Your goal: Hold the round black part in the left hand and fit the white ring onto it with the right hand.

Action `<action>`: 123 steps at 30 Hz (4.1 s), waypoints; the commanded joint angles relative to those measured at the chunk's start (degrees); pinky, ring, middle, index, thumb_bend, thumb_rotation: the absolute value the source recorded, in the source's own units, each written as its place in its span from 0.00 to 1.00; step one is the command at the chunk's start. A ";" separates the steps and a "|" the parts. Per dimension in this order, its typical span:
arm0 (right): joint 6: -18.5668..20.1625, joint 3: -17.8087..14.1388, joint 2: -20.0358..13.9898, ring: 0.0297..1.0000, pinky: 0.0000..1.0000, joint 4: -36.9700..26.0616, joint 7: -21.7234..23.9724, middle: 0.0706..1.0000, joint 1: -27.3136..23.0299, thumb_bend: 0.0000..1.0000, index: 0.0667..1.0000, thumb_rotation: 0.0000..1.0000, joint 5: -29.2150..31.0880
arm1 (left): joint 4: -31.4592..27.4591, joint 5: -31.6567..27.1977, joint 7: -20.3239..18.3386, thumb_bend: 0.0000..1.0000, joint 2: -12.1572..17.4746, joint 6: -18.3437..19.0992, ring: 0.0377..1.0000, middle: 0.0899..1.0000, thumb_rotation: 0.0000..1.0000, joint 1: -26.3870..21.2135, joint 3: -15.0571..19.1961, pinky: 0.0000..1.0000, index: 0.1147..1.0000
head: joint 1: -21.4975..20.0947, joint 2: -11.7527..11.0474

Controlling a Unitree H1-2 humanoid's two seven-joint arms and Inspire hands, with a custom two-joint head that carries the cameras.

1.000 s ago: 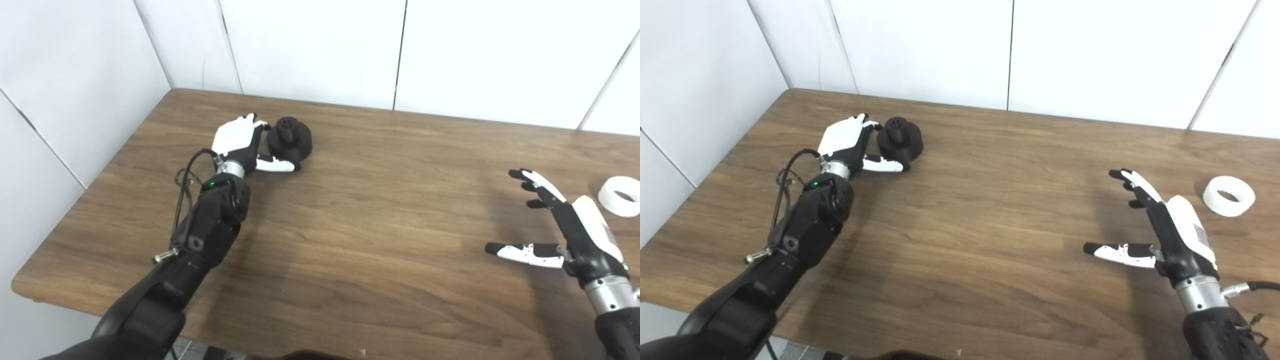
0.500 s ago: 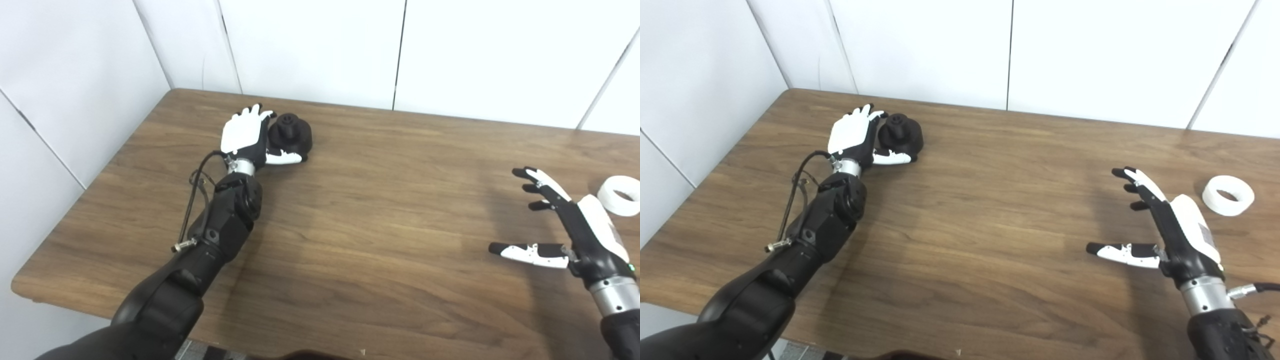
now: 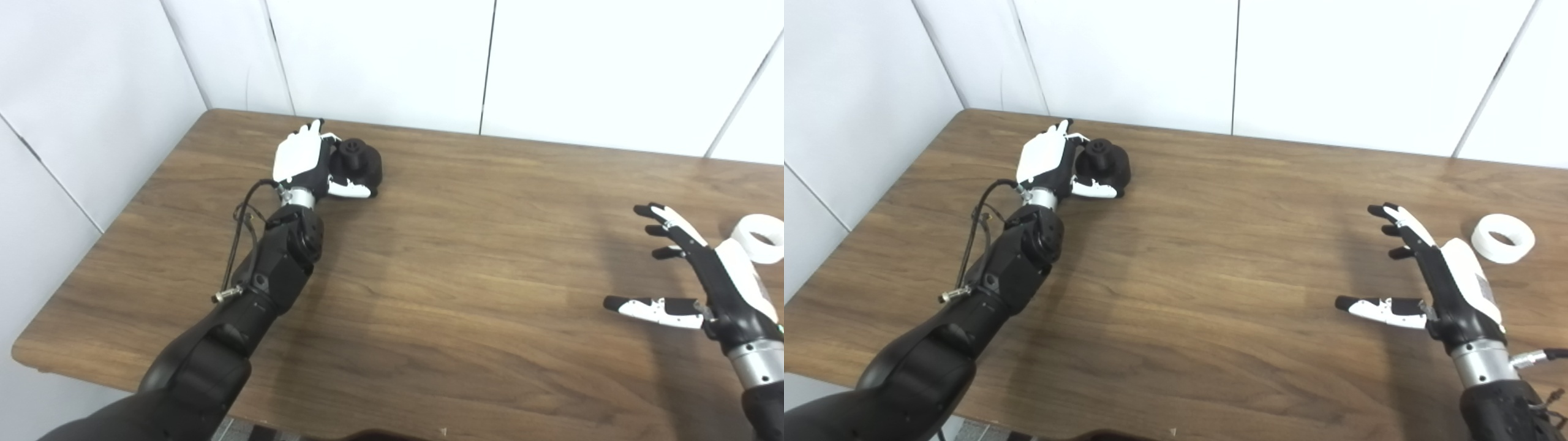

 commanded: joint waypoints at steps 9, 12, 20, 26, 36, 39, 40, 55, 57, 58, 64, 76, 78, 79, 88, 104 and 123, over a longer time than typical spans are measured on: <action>-1.17 -0.89 -1.03 0.83 0.72 -1.51 -0.45 0.93 -1.57 0.76 0.86 0.25 0.53 | -0.55 0.14 -1.00 0.91 0.78 0.02 1.00 1.00 0.29 -0.26 -1.08 1.00 0.53 | 0.06 0.26; -1.27 -0.89 -1.00 0.83 0.72 -1.71 -0.52 0.93 -1.51 0.76 0.86 0.25 0.42 | -1.83 0.80 -2.02 0.91 1.01 0.65 1.00 1.00 0.30 0.42 -1.98 1.00 0.54 | -0.32 0.41; -1.14 -0.72 -0.37 0.84 0.71 -1.96 -0.83 0.93 -1.60 0.77 0.87 0.29 0.07 | -11.70 0.28 -7.06 0.94 1.40 0.75 1.00 1.00 0.31 5.73 -4.28 1.00 0.55 | -1.73 0.90; -0.86 -0.77 -0.11 0.85 0.72 -2.11 -0.77 0.93 -2.07 0.76 0.87 0.28 0.15 | -19.83 0.62 -9.84 0.94 0.77 0.30 1.00 1.00 0.33 9.95 -6.04 1.00 0.55 | -2.99 1.03; -0.87 -1.34 0.28 0.84 0.73 -1.94 -1.70 0.93 -2.23 0.76 0.86 0.25 -0.47 | -33.00 -0.01 -13.36 0.95 -2.55 -2.72 1.00 1.00 0.31 15.10 -8.87 1.00 0.55 | -4.12 1.16; -1.10 -1.41 0.55 0.84 0.72 -1.94 -2.11 0.92 -2.11 0.77 0.86 0.27 -0.99 | -35.50 0.75 -13.45 0.92 -4.67 -4.22 1.00 1.00 0.31 16.78 -9.80 1.00 0.55 | -5.18 1.40; -1.24 -1.43 0.63 0.84 0.72 -1.89 -2.22 0.92 -2.08 0.76 0.87 0.27 -1.07 | -35.88 1.02 -13.62 0.92 -5.04 -4.59 1.00 1.00 0.32 17.10 -9.99 1.00 0.55 | -5.43 1.44; 0.53 -1.59 1.00 0.84 0.71 -4.08 -2.19 0.93 -1.21 0.76 0.87 0.30 -2.35 | -40.43 4.62 -18.54 0.96 -8.81 -7.22 1.00 1.00 0.36 19.40 -14.80 1.00 0.57 | -9.37 2.32; 0.48 -1.59 1.10 0.84 0.70 -4.13 -2.28 0.93 -1.12 0.76 0.87 0.31 -2.45 | -40.17 4.46 -18.66 0.96 -9.30 -7.78 1.00 1.00 0.34 19.44 -14.84 1.00 0.56 | -9.73 2.41; 0.26 -1.62 1.14 0.84 0.70 -4.06 -2.39 0.93 -1.05 0.76 0.87 0.31 -2.39 | -39.94 4.51 -18.72 0.96 -9.59 -7.94 1.00 1.00 0.33 19.46 -14.86 1.00 0.56 | -10.36 2.51; -0.41 -0.91 1.78 0.83 0.69 -3.80 -3.54 0.92 -0.67 0.77 0.87 0.36 -4.47 | -39.45 4.29 -19.42 0.96 -9.14 -9.11 1.00 1.00 0.33 19.58 -13.83 1.00 0.56 | -18.91 2.45; 2.84 -0.42 5.45 0.88 0.76 -4.89 -3.28 0.94 -0.45 0.76 0.88 0.38 -9.31 | -38.98 1.40 -22.16 0.95 -5.81 -12.70 1.00 1.00 0.34 19.69 -10.46 1.00 0.58 | -30.09 1.34; 2.64 -0.72 5.34 0.88 0.76 -4.94 -3.42 0.94 -0.32 0.76 0.88 0.38 -9.19 | -38.79 1.30 -22.28 0.95 -5.94 -13.03 1.00 1.00 0.33 19.64 -10.34 1.00 0.58 | -29.79 1.35; 2.60 -0.90 5.11 0.87 0.75 -5.00 -3.53 0.93 -0.18 0.76 0.88 0.38 -9.52 | -38.68 1.48 -22.21 0.95 -6.02 -13.17 1.00 1.00 0.33 19.56 -10.39 1.00 0.58 | -29.53 1.31; 3.23 -3.72 4.29 0.89 0.78 -5.41 -4.79 0.93 -0.61 0.75 0.88 0.41 -11.45 | -38.49 2.25 -22.61 0.94 -6.19 -12.90 1.00 1.00 0.32 19.13 -10.26 1.00 0.58 | -29.93 1.17; 7.88 -9.16 -8.90 0.88 0.68 4.74 -5.45 0.95 -11.06 0.90 0.86 0.41 -16.41 | -37.72 1.88 -22.50 0.95 -6.44 -14.26 1.00 1.00 0.32 19.73 -9.53 1.00 0.58 | -30.91 0.53; 17.54 -3.88 -14.46 0.99 0.84 15.13 5.04 1.00 -19.08 1.00 0.92 0.64 -17.28 | -37.39 1.92 -22.08 0.95 -6.64 -14.97 1.00 1.00 0.34 19.55 -9.19 1.00 0.57 | -29.96 0.39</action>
